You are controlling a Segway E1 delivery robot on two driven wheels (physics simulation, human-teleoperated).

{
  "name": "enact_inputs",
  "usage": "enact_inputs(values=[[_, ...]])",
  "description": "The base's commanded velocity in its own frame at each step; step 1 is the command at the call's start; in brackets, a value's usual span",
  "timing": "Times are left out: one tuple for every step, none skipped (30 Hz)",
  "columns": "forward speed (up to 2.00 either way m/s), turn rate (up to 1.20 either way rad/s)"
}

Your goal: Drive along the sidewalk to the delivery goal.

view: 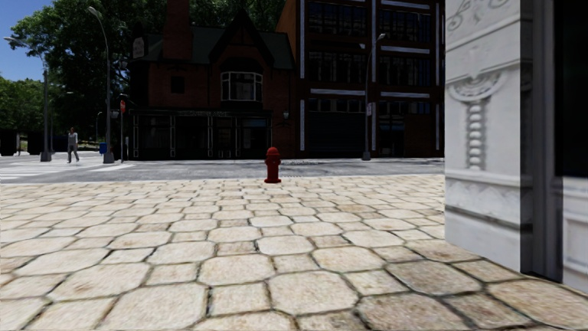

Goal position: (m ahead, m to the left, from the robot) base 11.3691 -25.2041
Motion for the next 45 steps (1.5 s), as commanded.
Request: enact_inputs(values=[[2.0,0.0],[2.0,0.0],[2.0,0.0],[2.0,0.0],[2.0,0.0],[2.0,0.0],[2.0,0.0],[2.0,0.0],[2.0,0.0],[2.0,-0.06],[2.0,-0.26],[2.0,-0.26],[2.0,-0.36],[1.94,-0.39],[1.89,-0.4],[1.89,-0.4],[1.85,-0.4],[1.81,-0.4],[1.78,-0.4],[1.78,-0.4],[1.73,-0.43],[1.67,-0.51],[1.64,-0.54],[1.63,-0.54],[1.63,-0.54],[1.63,-0.54],[1.63,-0.54],[1.63,-0.54],[1.63,-0.54],[1.63,-0.55],[1.63,-0.55],[1.63,-0.55],[1.63,-0.55],[1.63,-0.55],[1.63,-0.55],[1.63,-0.55],[1.63,-0.55],[1.63,-0.55],[1.63,-0.55],[1.63,-0.55],[1.63,-0.55],[1.63,-0.55],[1.63,-0.55],[1.63,-0.55],[1.63,-0.55]])
